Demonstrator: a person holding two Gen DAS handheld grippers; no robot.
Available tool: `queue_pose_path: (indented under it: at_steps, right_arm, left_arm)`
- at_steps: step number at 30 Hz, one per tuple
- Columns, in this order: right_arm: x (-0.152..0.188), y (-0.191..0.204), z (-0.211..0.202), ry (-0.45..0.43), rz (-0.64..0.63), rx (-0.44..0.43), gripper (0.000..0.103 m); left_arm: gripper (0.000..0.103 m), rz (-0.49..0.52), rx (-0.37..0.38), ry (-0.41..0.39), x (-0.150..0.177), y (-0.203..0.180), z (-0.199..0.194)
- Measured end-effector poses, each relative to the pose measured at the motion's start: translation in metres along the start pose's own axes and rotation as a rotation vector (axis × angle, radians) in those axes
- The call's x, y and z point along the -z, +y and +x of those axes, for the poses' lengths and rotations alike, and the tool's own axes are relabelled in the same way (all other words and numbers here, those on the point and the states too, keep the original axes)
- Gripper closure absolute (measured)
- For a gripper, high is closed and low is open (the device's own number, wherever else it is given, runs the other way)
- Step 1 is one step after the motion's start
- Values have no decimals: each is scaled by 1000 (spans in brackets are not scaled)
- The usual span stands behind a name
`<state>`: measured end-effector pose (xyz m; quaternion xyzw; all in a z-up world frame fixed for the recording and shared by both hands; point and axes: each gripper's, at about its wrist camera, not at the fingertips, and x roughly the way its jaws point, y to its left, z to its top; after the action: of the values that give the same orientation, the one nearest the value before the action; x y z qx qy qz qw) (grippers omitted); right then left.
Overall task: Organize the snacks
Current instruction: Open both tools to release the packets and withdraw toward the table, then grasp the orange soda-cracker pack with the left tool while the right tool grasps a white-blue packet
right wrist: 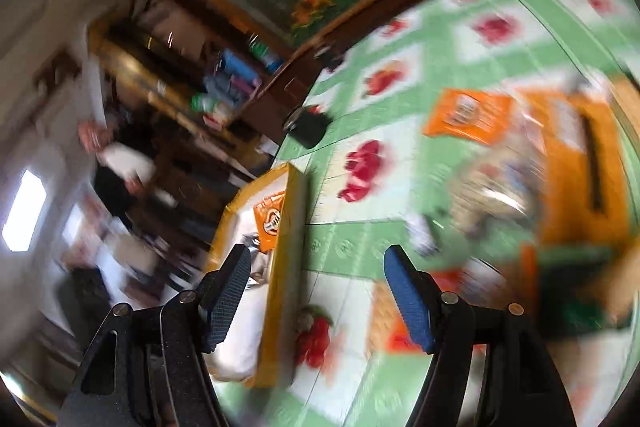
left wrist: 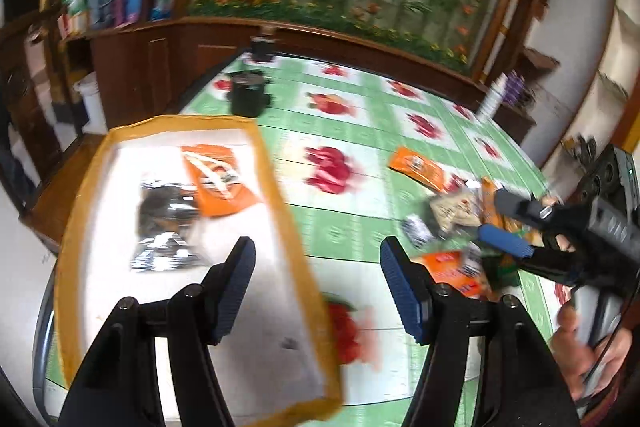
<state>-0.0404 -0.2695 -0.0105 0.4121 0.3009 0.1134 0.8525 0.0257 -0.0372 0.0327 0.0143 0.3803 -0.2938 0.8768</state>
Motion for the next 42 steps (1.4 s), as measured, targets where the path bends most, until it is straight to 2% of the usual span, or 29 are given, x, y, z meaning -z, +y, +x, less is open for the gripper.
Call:
queue_pose_path:
  at_steps: [2,4,6,8,12,14,17,21,23,26,30,33,37,39,42]
  right_arm:
    - [-3,-14,-26,-46,38,2,29]
    - [-4,-22,-53,-100,11,45,29]
    - [-2,-28,-68,-102,-9,61,28]
    - [3,-39,-76,-88,8,60,23]
    - [13,-55,-89,-96,24,31,23]
    - [16,-52,-95,-108,-3,70,22]
    - [21,-55,-105,-125,-20,85,17]
    - [24,-62,-116,-133,-22,99,16]
    - [25,-65,-117,-131,-22,120,15]
    - [26,-65,-116,-125,-24,136,13]
    - [27,-61,-110,-107,-37,132,13]
    - [28,-55,-108,-112,-71,167,13]
    - [32,-45,-107,-112,-128,221,13]
    - [33,-46,-108,-115,-121,227,13]
    - [34,-50,-113,-123,-98,242,13]
  left_arm:
    - [39,32,16,15,3,-14,4]
    - [38,74,30,43,5,-30,14]
    - [36,116,47,71,6,-47,26]
    - [35,146,57,96,4,-60,40]
    - [35,161,110,162,-1,-83,72]
    - [35,172,106,179,-1,-89,85]
    - [35,192,102,200,4,-94,101]
    - [32,192,142,267,20,-96,104]
    - [27,228,181,280,33,-102,94]
    - [26,313,262,322,57,-119,76]
    - [26,423,284,273,69,-139,56]
    - [22,505,200,199,67,-150,55]
    - [22,574,268,238,70,-167,66]
    - [22,604,260,232,75,-177,72]
    - [26,561,232,251,72,-177,84]
